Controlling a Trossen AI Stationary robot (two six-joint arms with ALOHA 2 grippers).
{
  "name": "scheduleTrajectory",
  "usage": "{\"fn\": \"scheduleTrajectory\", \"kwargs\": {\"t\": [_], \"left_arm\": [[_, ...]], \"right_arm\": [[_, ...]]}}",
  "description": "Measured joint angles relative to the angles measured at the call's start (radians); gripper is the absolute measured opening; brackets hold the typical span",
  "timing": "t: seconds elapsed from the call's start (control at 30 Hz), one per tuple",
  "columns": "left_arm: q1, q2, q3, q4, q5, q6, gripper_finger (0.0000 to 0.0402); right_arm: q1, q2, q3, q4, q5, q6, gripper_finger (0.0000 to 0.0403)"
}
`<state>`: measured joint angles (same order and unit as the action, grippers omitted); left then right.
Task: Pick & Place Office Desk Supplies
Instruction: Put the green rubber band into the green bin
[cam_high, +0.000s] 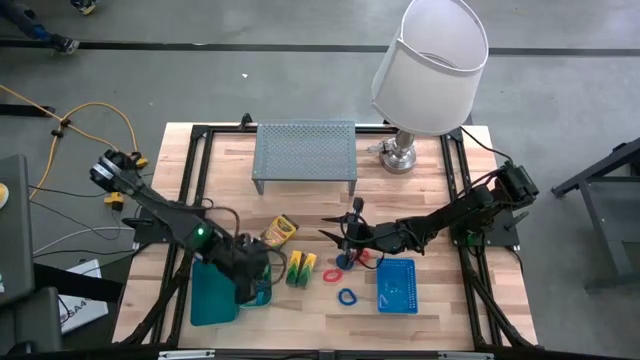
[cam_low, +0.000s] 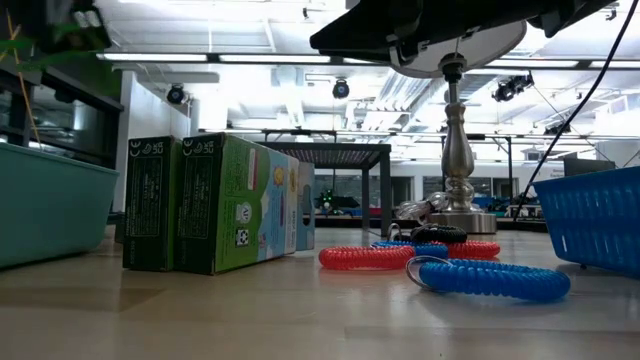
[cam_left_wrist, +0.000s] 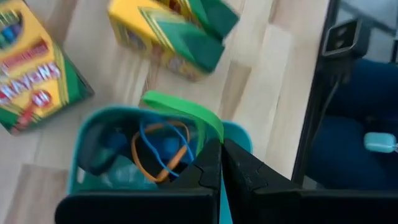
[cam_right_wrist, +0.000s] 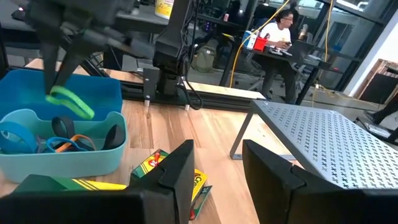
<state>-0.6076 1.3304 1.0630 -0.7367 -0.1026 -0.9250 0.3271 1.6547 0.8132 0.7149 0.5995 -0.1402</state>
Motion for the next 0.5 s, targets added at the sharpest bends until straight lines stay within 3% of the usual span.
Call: {"fn": "scheduleTrajectory", "kwargs": {"t": [0.3, 0.5], "left_arm": [[-0.038, 0.141, 0.000, -0.082, -0.006, -0.093, 0.0000], [-0.028, 0.156, -0.001, -0.112, -0.005, -0.101, 0.0000]], "right_arm": [[-0.005, 0.000, 0.000, 0.001, 0.000, -0.023, 0.0124], [-0.017, 0.000, 0.000, 0.016, -0.003, -0.024, 0.0124]]}}
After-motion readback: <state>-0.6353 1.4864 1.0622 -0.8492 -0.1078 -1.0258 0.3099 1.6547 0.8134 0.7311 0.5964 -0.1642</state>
